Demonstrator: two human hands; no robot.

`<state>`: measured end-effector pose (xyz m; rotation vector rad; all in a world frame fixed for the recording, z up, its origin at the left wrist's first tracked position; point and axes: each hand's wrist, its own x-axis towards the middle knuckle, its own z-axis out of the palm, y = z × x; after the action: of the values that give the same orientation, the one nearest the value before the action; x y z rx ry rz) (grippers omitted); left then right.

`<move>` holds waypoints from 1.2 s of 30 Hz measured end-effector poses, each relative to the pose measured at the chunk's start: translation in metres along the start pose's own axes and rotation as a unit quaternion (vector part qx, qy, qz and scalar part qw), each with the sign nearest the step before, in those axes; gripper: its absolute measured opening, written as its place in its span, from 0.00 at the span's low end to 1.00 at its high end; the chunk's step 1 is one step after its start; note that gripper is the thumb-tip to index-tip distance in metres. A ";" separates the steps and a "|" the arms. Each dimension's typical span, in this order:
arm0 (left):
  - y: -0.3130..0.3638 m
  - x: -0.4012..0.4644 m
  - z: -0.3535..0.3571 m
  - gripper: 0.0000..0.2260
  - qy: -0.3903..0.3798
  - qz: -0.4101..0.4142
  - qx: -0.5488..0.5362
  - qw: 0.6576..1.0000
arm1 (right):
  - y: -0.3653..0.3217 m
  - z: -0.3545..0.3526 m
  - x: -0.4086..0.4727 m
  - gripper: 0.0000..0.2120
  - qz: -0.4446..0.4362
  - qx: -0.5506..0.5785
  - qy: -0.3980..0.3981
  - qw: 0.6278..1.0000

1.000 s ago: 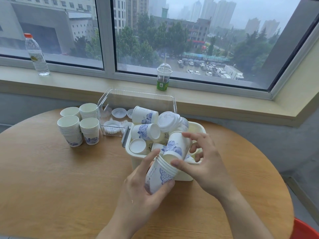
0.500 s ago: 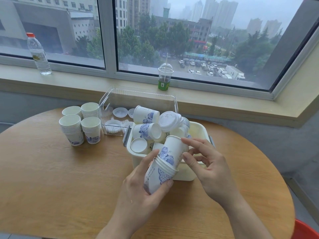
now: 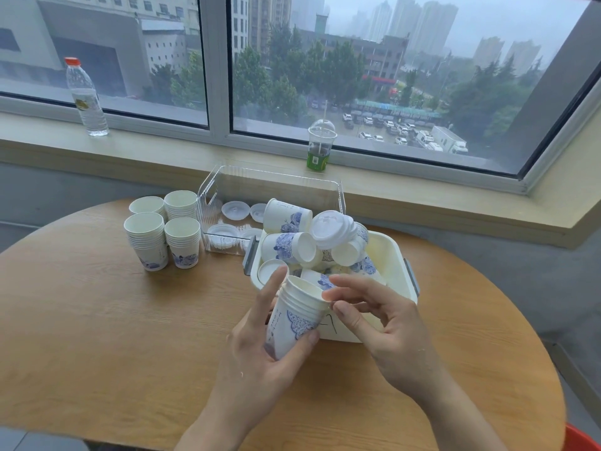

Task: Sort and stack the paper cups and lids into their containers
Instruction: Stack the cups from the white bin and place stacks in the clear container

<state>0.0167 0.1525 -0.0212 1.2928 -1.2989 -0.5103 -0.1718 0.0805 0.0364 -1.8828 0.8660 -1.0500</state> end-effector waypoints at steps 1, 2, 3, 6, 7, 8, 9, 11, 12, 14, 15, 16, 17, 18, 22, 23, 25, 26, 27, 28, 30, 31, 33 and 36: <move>0.000 0.000 -0.002 0.38 0.003 -0.002 -0.006 1.000 | -0.002 0.002 0.003 0.12 -0.004 -0.009 -0.003 1.000; -0.001 0.001 -0.005 0.39 0.006 -0.004 -0.005 1.000 | -0.003 0.003 0.007 0.12 -0.007 -0.022 -0.002 1.000; -0.002 0.001 -0.007 0.38 0.010 -0.004 0.000 1.000 | -0.004 0.005 0.012 0.11 -0.010 -0.039 0.003 0.999; -0.006 0.003 -0.018 0.35 0.025 -0.002 0.017 1.000 | 0.000 0.007 0.035 0.13 -0.038 -0.136 0.029 0.990; -0.007 0.004 -0.022 0.34 0.030 -0.002 0.023 0.999 | 0.002 0.008 0.045 0.15 -0.051 -0.172 0.032 0.983; -0.008 0.005 -0.026 0.32 0.034 -0.002 0.027 0.999 | 0.005 0.010 0.054 0.16 -0.060 -0.206 0.030 0.976; -0.009 0.005 -0.029 0.31 0.038 -0.003 0.028 0.999 | 0.008 0.012 0.063 0.17 -0.065 -0.235 0.025 0.970; -0.011 0.007 -0.036 0.30 0.048 -0.007 0.026 0.998 | 0.013 0.018 0.079 0.19 -0.065 -0.279 0.012 0.958; -0.012 0.008 -0.038 0.30 0.052 -0.008 0.026 0.998 | 0.015 0.021 0.086 0.21 -0.059 -0.298 0.003 0.953; -0.013 0.008 -0.044 0.30 0.057 -0.010 0.031 0.998 | 0.018 0.027 0.096 0.23 -0.044 -0.341 -0.015 0.939; -0.013 0.008 -0.046 0.30 0.060 -0.011 0.034 0.998 | 0.020 0.029 0.099 0.25 -0.036 -0.359 -0.021 0.932; -0.013 0.007 -0.048 0.31 0.064 -0.014 0.036 0.997 | 0.021 0.031 0.101 0.26 -0.030 -0.371 -0.026 0.928; -0.013 0.007 -0.049 0.31 0.067 -0.017 0.036 0.997 | 0.023 0.033 0.102 0.27 -0.025 -0.379 -0.029 0.925; -0.013 0.007 -0.050 0.32 0.068 -0.019 0.037 0.997 | 0.023 0.034 0.103 0.27 -0.023 -0.384 -0.028 0.923; -0.014 0.006 -0.050 0.34 0.064 -0.025 0.030 0.997 | 0.021 0.034 0.102 0.25 -0.024 -0.376 -0.014 0.926; -0.014 0.006 -0.050 0.35 0.062 -0.026 0.027 0.997 | 0.020 0.034 0.101 0.24 -0.024 -0.370 -0.008 0.929; -0.013 0.005 -0.048 0.36 0.057 -0.032 0.021 0.998 | 0.017 0.030 0.098 0.23 -0.024 -0.355 0.010 0.935; -0.012 0.004 -0.046 0.36 0.055 -0.033 0.019 0.998 | 0.015 0.028 0.096 0.23 -0.025 -0.341 0.024 0.939; -0.012 0.004 -0.044 0.36 0.053 -0.034 0.017 0.998 | 0.012 0.025 0.093 0.22 -0.026 -0.321 0.039 0.946; -0.012 0.003 -0.042 0.37 0.053 -0.035 0.016 0.998 | 0.009 0.023 0.090 0.22 -0.027 -0.295 0.055 0.953; -0.012 0.002 -0.039 0.37 0.048 -0.033 0.016 0.998 | 0.003 0.020 0.083 0.21 -0.030 -0.227 0.075 0.971; -0.012 0.002 -0.038 0.37 0.046 -0.031 0.019 0.998 | -0.001 0.020 0.078 0.21 -0.027 -0.184 0.076 0.980; -0.011 0.001 -0.035 0.38 0.036 -0.031 0.022 0.999 | -0.005 0.023 0.068 0.20 -0.006 -0.094 0.059 0.994; -0.010 -0.001 -0.034 0.39 0.034 -0.029 0.028 0.999 | -0.006 0.033 0.054 0.19 0.017 -0.018 0.022 0.999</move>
<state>0.0501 0.1638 -0.0231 1.3864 -1.2292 -0.4698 -0.1189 0.0484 0.0495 -1.8756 0.9445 -1.0651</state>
